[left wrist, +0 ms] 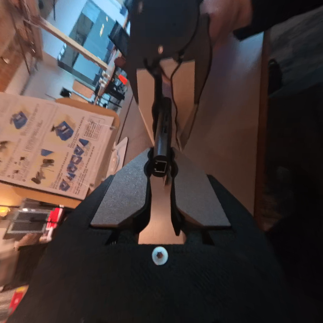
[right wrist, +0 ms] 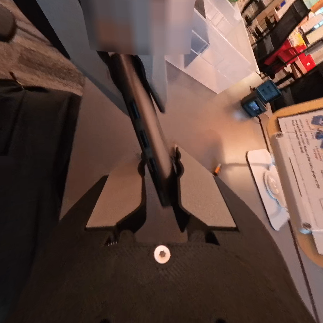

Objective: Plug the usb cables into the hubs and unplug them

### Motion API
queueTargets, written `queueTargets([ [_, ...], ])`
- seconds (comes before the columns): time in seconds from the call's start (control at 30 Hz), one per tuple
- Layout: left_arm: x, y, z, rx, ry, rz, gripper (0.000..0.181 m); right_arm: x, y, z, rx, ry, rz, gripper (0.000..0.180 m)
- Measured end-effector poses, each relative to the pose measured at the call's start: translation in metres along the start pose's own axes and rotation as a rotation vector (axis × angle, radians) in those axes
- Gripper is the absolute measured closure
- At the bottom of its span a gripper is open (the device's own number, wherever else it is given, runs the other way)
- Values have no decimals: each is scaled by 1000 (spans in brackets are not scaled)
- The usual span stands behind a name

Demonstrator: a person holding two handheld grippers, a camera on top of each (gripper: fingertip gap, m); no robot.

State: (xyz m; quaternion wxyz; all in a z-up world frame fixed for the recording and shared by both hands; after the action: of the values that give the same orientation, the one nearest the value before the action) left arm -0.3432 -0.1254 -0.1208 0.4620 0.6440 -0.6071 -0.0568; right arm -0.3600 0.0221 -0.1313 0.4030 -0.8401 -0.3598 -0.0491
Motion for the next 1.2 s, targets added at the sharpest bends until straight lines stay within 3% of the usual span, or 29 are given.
queueTargets([
  [0.1,12,18,12,136,102,-55,167,12,-21,6,-37,41,82,133],
  [0.23,34,34,35,263,324,-127,167,27,-51,26,-102,159,221,138],
  [0.33,52,37,52,329,475,-137,167,26,-68,46,-254,289,269,132],
  [0.47,45,32,61,349,390,-60,167,0,-67,55,-484,279,212,131],
  [0.6,32,33,70,362,296,-64,167,-39,-61,65,-496,417,217,117],
  [0.7,29,37,80,362,339,-140,167,-73,-69,65,-540,422,237,123],
  [0.9,29,38,94,377,421,-155,167,-136,-75,67,-502,492,168,151],
  [0.97,29,38,98,391,407,-156,167,-140,-78,71,-434,516,218,170],
  [1.1,28,40,99,382,364,-173,167,-126,-77,73,-454,502,163,174],
  [1.2,24,40,97,371,353,-187,167,-100,-76,61,-510,339,113,176],
])
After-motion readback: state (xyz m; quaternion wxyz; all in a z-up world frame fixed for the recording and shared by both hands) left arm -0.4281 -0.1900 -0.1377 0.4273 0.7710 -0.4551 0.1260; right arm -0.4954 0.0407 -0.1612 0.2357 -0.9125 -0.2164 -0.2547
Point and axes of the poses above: each gripper's, where its closed fingertips meet, x back along the fingers, z out of its underside, y = z × x across the jaws, the point moved 9 cm from there along x, back along the fingers, and after that the axes turned 15 degrees about z, right-handed, at the moved point
